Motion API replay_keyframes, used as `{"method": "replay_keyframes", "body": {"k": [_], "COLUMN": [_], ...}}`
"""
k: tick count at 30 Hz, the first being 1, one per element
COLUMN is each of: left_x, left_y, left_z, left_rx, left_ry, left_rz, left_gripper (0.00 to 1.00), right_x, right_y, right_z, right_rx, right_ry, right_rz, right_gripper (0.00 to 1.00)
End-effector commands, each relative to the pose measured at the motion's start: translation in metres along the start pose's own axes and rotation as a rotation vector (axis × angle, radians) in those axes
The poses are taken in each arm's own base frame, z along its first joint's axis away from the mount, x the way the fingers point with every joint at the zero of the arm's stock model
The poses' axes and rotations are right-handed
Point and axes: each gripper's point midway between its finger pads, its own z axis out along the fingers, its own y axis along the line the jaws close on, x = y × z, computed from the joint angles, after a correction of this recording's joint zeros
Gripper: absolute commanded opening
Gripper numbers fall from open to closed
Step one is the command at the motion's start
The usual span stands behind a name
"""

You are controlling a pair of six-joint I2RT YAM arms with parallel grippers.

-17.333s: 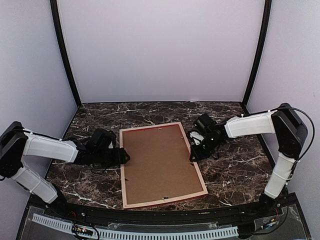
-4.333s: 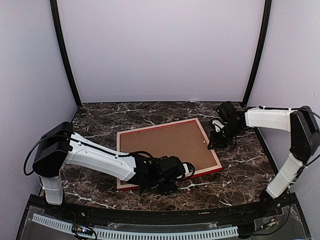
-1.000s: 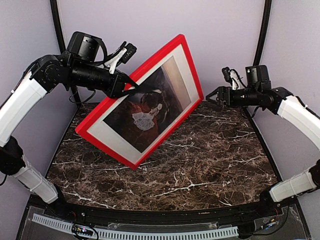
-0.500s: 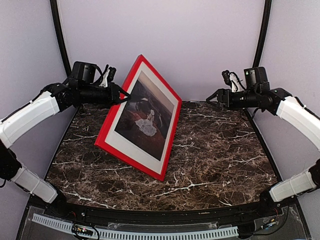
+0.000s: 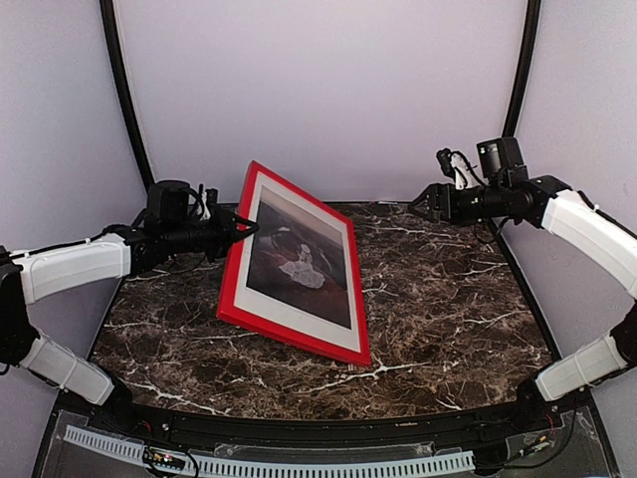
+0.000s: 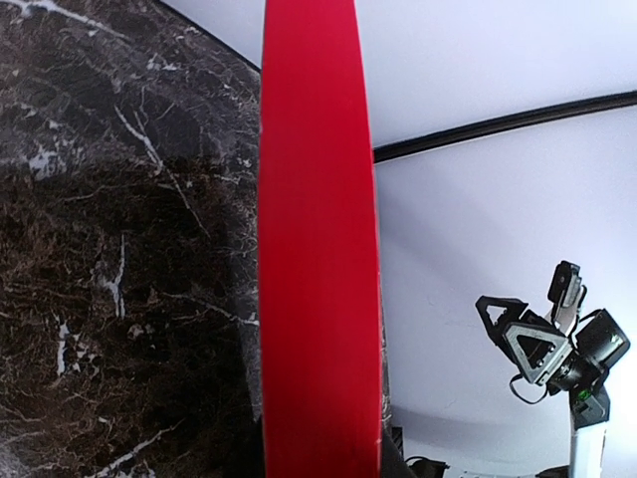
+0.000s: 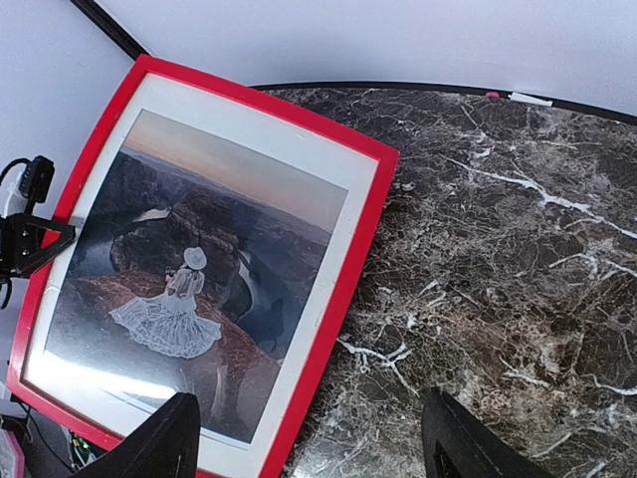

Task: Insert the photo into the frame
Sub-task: Turn over the photo frame, then place the photo frame at the center of the board.

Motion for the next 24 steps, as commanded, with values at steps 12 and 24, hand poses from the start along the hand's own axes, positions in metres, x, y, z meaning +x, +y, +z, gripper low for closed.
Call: {"method": "replay_keyframes", "body": {"k": [12, 24], "left_x": [-0.002, 0.025], "left_y": [-0.017, 0.033], "left_z": [0.007, 0.024], "left_rx": [0.270, 0.178], "left_ry": [-0.046, 0.024], "left_rz": [-0.107, -0.140], "left_gripper": [0.09, 0.57], "right_x": [0.013, 0.024], "right_y": [-0.010, -0.017], "right_z": [0.016, 0.022], "right_rx": [0.019, 0.036], "right_ry": [0.031, 0.056], "right_rz": [0.005, 0.015], "right_gripper": [0.77, 0.77]}}
